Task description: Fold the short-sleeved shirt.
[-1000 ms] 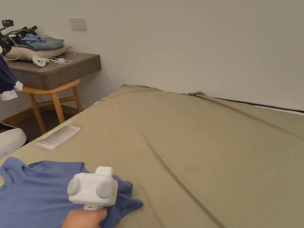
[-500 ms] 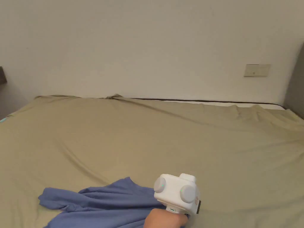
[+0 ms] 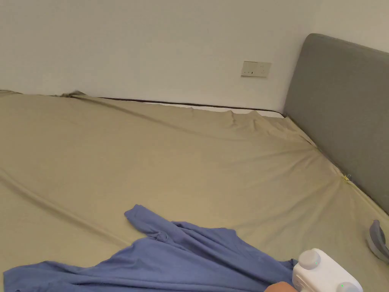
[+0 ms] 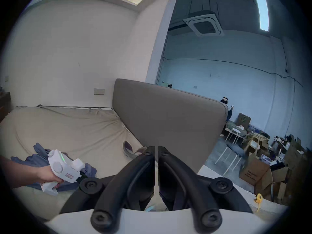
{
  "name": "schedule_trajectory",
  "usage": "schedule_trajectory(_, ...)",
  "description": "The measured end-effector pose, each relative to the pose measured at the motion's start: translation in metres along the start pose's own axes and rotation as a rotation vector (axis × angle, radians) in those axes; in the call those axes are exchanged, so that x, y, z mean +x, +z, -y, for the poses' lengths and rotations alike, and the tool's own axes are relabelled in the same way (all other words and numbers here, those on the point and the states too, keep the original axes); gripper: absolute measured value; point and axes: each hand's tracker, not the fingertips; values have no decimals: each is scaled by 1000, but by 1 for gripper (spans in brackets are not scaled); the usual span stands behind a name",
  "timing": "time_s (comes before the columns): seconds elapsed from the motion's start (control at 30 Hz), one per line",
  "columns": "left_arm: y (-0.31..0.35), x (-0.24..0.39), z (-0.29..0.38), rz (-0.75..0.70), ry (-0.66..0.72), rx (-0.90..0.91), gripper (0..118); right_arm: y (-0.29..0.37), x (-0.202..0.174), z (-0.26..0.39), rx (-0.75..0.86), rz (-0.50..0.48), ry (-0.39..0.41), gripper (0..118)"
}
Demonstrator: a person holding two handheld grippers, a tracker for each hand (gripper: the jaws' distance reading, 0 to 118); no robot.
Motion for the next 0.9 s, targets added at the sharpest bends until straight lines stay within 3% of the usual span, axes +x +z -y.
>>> schedule_trajectory(0.03,1,-8,4,19,43,15,12,-1,-3,1,0,-10,3,5)
schedule_trajectory(0.07,5,-15,6,46,99,35,65,-2,-6,0,13,-42,-2,5)
schedule_trajectory(0.1,11,-24,8,89,170,49,100,-2,-11,0,34,-72,-12,5)
schedule_trajectory(0.2,66,-65,18,508,463,110,103,-4,-31,-11,90,-155,-50,5)
schedule_trajectory(0.3,170,-101,52,624,516,418,103,-11,-62,-24,140,-257,-98,5)
schedule_trajectory(0.4,284,-126,118,492,517,704,103,-30,-83,-25,155,-377,-120,5)
schedule_trajectory(0.47,340,-138,174,275,548,795,103,-34,-118,-28,161,-467,-116,5)
schedule_trajectory(0.53,375,-129,234,-81,587,801,103,-35,-158,-28,156,-547,-99,5)
schedule_trajectory(0.57,378,-127,256,-267,575,788,101,-36,-174,-28,152,-581,-93,5)
schedule_trajectory(0.6,378,-125,279,-466,547,743,82,-35,-195,-27,145,-623,-88,5)
schedule_trajectory(0.63,370,-123,293,-610,530,643,31,-34,-213,-26,131,-664,-79,5)
schedule_trajectory(0.67,361,-129,308,-695,538,582,0,-33,-227,-26,122,-701,-73,5)
schedule_trajectory(0.7,357,-137,332,-728,584,524,0,-31,-243,-25,115,-749,-64,5)
schedule_trajectory(0.73,354,-150,355,-582,713,533,0,-24,-261,-25,106,-792,-56,5)
schedule_trajectory(0.77,350,-165,368,-530,793,532,0,-22,-272,-24,101,-829,-55,5)
schedule_trajectory(0.8,346,-173,386,-545,871,521,0,-20,-282,-24,94,-867,-52,5)
schedule_trajectory(0.9,338,-209,424,-631,926,426,0,-14,-308,-23,77,-931,-21,5)
